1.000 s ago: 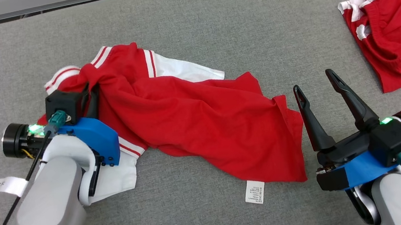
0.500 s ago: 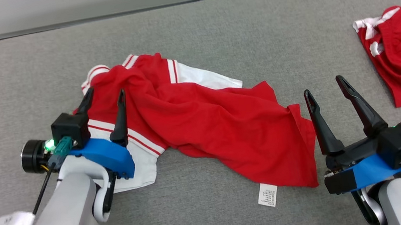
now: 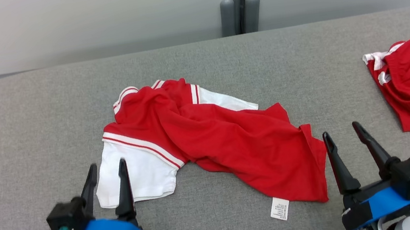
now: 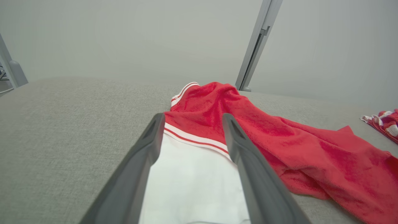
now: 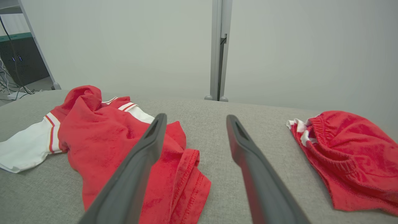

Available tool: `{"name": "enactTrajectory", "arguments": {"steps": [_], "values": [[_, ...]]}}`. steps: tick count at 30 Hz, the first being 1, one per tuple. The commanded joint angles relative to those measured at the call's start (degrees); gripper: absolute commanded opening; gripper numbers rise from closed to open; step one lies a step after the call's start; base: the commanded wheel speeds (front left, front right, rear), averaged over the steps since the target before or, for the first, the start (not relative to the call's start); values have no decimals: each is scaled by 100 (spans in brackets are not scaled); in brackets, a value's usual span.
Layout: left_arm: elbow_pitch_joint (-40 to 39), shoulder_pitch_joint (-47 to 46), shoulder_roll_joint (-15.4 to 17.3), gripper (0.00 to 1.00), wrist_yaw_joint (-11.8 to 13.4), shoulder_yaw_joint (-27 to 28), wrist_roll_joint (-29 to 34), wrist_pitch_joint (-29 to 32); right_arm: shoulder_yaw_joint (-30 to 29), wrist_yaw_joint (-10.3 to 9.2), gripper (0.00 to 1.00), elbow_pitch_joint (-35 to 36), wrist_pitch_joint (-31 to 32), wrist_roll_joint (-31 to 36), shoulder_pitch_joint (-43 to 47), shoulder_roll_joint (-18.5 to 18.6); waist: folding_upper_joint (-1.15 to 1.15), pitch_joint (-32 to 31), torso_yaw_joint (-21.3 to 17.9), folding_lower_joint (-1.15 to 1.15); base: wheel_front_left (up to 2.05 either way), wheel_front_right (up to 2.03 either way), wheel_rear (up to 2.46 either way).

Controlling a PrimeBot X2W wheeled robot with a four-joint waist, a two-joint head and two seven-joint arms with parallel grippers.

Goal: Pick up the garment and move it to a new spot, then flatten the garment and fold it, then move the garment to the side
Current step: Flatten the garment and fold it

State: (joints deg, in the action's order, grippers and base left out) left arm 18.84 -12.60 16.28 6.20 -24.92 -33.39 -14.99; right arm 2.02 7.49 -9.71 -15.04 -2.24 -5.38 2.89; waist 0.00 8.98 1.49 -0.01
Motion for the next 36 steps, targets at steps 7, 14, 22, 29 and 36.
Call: {"name": "enactTrajectory", "arguments": {"steps": [7, 14, 22, 29, 36], "values": [[-357, 811, -82, 100, 81, 315, 82, -25, 106, 1, 100, -292, -19, -122, 270, 0, 0, -354, -84, 1, 0, 0, 0], [-425, 1074, -101, 100, 63, 426, 125, -26, 208, 1, 100, -449, -19, -203, 247, 0, 0, -498, -102, 1, 0, 0, 0], [-448, 1171, -85, 100, 59, 391, 121, -24, 238, 1, 100, -477, -18, -208, 293, 1, 0, -565, -90, 1, 0, 0, 0], [-494, 1200, -76, 100, 93, 352, 101, 9, 242, 1, 100, -439, -19, -208, 316, 0, 0, -546, -92, 1, 0, 0, 0], [-293, 1069, -31, 100, 211, 516, -76, 247, 279, 1, 100, -403, -19, -205, 220, 0, 0, -355, -153, 1, 0, 0, 0]]}}
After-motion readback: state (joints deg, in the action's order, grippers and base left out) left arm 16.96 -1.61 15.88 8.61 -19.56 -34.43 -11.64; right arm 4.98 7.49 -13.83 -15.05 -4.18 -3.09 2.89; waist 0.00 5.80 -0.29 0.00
